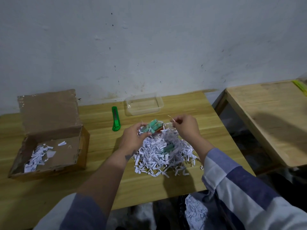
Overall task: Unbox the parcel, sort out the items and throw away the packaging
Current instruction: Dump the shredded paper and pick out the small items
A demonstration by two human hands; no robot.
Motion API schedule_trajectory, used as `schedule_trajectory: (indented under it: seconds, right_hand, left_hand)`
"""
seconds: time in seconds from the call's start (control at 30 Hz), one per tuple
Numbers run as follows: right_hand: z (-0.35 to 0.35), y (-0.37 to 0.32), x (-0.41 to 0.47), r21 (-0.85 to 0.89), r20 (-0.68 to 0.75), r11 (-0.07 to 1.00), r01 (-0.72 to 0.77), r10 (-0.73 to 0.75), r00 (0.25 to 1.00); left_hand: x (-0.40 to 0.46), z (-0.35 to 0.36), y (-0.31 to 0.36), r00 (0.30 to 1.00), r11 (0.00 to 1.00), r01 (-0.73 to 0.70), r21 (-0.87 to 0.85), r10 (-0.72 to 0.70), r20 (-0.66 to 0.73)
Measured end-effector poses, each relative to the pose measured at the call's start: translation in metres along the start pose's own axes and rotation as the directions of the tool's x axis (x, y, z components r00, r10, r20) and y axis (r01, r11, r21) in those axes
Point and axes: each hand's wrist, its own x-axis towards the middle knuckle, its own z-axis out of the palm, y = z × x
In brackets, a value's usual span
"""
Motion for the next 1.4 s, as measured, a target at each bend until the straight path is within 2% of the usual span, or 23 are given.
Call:
schedule_trajectory:
  seconds: [0.07, 0.13, 0.2, 0.27, 0.3, 0.37, 0.43, 0.63, 0.8, 0.97, 1.03, 1.1, 1.2, 1.3, 1.4]
  right_hand:
    - [0.0, 0.005, -0.001, -0.192, 0.15, 0.981, 0.004, 0.026, 0.988]
    - [-0.001, 0.005, -0.005, -0.431, 0.279, 0.902, 0.028, 0.104, 0.955]
    - [-0.001, 0.001, -0.007, -0.494, 0.238, 0.869, 0.037, 0.094, 0.967]
    - [-0.002, -0.004, -0.008, -0.423, 0.103, 0.905, 0.043, 0.001, 0.995]
    - [-0.001, -0.006, -0.007, -0.325, 0.061, 0.944, 0.059, -0.041, 0.997]
    - [0.001, -0.012, -0.008, -0.041, 0.102, 0.995, 0.089, -0.084, 0.991]
    - [0.004, -0.017, -0.01, 0.152, 0.203, 0.987, 0.052, -0.082, 0.976]
    - [0.008, -0.012, -0.006, 0.213, 0.14, 0.977, 0.017, -0.047, 0.989]
    - [-0.005, -0.006, 0.005, 0.308, -0.053, 0.95, 0.043, -0.028, 0.998]
    - [-0.024, 0.002, 0.023, 0.338, -0.172, 0.94, 0.053, 0.007, 0.985]
    - [-0.03, 0.007, 0.034, 0.367, -0.211, 0.93, 0.015, 0.068, 0.975]
    - [-0.035, 0.014, 0.044, 0.445, -0.214, 0.894, -0.047, 0.157, 0.964]
    - [-0.037, 0.025, 0.058, 0.483, -0.206, 0.869, -0.11, 0.234, 0.95]
    - [-0.035, 0.03, 0.065, 0.516, -0.187, 0.847, -0.128, 0.258, 0.948]
    - [-0.029, 0.023, 0.063, 0.545, -0.113, 0.83, -0.122, 0.216, 0.97]
  left_hand:
    - [0.001, 0.0, 0.001, 1.0, 1.0, -0.006, -0.03, 0.005, -0.019]
    - [0.003, 0.001, 0.001, 0.999, 1.0, -0.007, -0.025, 0.006, -0.037]
    - [0.005, 0.002, 0.001, 0.999, 1.0, -0.002, -0.011, 0.001, -0.052]
    - [0.005, 0.003, 0.001, 0.998, 1.0, 0.007, -0.017, -0.008, -0.061]
    - [0.004, 0.004, 0.001, 0.998, 1.0, 0.009, -0.019, -0.01, -0.064]
    - [0.004, 0.005, 0.002, 0.998, 1.0, 0.009, -0.027, -0.011, -0.061]
    - [0.005, 0.007, 0.003, 0.999, 0.999, 0.006, -0.043, -0.008, -0.044]
    - [0.005, 0.008, 0.005, 0.999, 0.999, -0.039, -0.03, 0.04, 0.033]
    - [0.006, 0.009, -0.002, 0.998, 0.998, -0.057, 0.026, 0.057, 0.016]
    - [0.009, 0.014, -0.004, 0.992, 0.971, -0.114, 0.212, 0.101, 0.073]
    - [0.012, 0.017, -0.004, 0.99, 0.956, -0.126, 0.265, 0.105, 0.094]
    - [0.014, 0.021, -0.006, 0.985, 0.937, -0.155, 0.314, 0.123, 0.122]
    - [0.013, 0.027, -0.004, 0.972, 0.847, -0.233, 0.478, 0.206, 0.11]
    - [0.016, 0.03, 0.012, 0.963, 0.848, -0.254, 0.466, 0.267, 0.038]
    - [0.028, 0.036, 0.027, 0.956, 0.845, -0.29, 0.449, 0.277, 0.097]
